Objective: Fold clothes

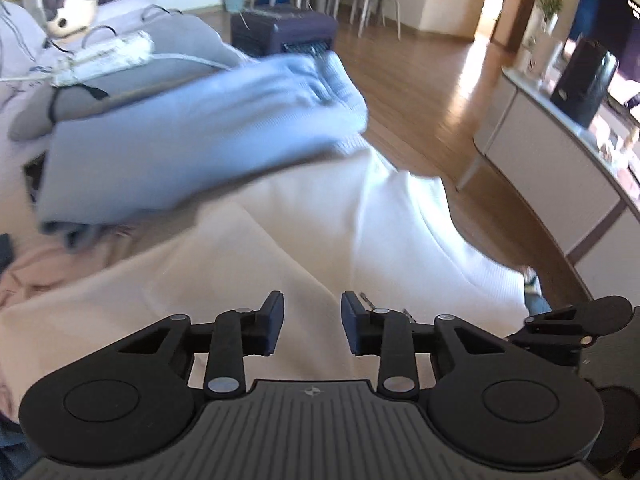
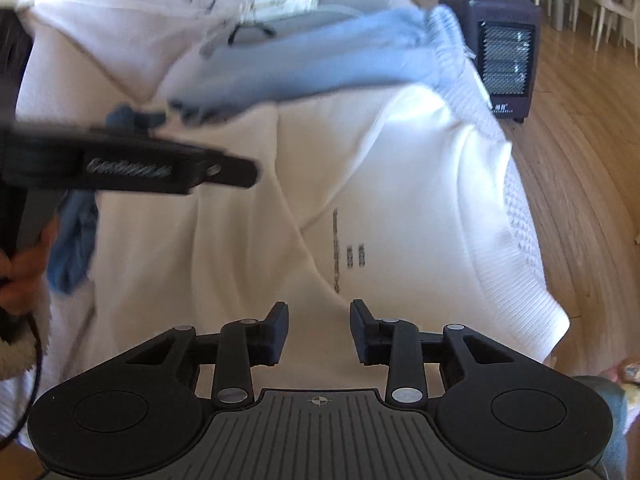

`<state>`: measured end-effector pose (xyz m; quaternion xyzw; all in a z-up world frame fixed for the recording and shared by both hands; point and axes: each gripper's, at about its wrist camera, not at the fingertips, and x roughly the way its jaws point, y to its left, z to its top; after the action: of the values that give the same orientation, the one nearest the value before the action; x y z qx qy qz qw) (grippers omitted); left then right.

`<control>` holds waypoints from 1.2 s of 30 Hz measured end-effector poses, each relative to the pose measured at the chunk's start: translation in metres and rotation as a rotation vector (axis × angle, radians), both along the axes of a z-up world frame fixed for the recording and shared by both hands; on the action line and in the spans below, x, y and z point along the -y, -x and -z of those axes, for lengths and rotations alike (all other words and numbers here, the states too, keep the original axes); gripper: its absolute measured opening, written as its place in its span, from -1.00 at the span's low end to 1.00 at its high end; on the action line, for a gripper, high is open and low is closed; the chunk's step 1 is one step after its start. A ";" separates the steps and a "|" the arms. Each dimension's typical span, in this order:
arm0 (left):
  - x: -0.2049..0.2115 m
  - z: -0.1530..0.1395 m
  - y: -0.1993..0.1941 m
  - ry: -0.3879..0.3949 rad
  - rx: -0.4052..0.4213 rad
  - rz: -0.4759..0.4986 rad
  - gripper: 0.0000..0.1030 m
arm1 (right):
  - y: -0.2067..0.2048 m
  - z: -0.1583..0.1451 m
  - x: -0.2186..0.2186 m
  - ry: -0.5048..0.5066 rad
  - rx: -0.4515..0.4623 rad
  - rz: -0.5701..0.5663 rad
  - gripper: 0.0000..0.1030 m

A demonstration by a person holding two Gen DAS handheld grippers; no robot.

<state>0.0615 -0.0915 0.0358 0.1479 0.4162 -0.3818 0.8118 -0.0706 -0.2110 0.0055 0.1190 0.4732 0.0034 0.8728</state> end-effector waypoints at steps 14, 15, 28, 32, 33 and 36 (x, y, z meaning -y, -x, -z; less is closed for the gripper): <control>0.006 0.036 -0.022 -0.037 -0.068 -0.060 -0.34 | -0.003 0.015 0.008 -0.026 -0.076 0.018 -0.35; 0.006 0.037 -0.024 -0.028 -0.072 -0.064 -0.33 | -0.004 0.015 0.009 -0.028 -0.078 0.020 -0.35; 0.013 0.037 -0.022 -0.011 -0.101 -0.086 0.01 | -0.007 0.016 0.008 -0.036 -0.078 0.031 -0.34; 0.012 0.028 -0.012 -0.043 -0.106 -0.088 0.20 | -0.003 0.013 0.008 -0.038 -0.061 0.037 -0.34; 0.009 0.026 -0.009 -0.047 -0.107 -0.095 0.24 | -0.001 0.012 0.009 -0.038 -0.056 0.039 -0.34; -0.004 0.022 -0.001 -0.057 -0.107 -0.137 0.34 | 0.000 0.009 0.008 -0.028 -0.047 0.038 -0.33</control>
<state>0.0629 -0.0878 0.0140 0.1214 0.4787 -0.3208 0.8082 -0.0711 -0.2186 -0.0040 0.1400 0.4910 -0.0093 0.8598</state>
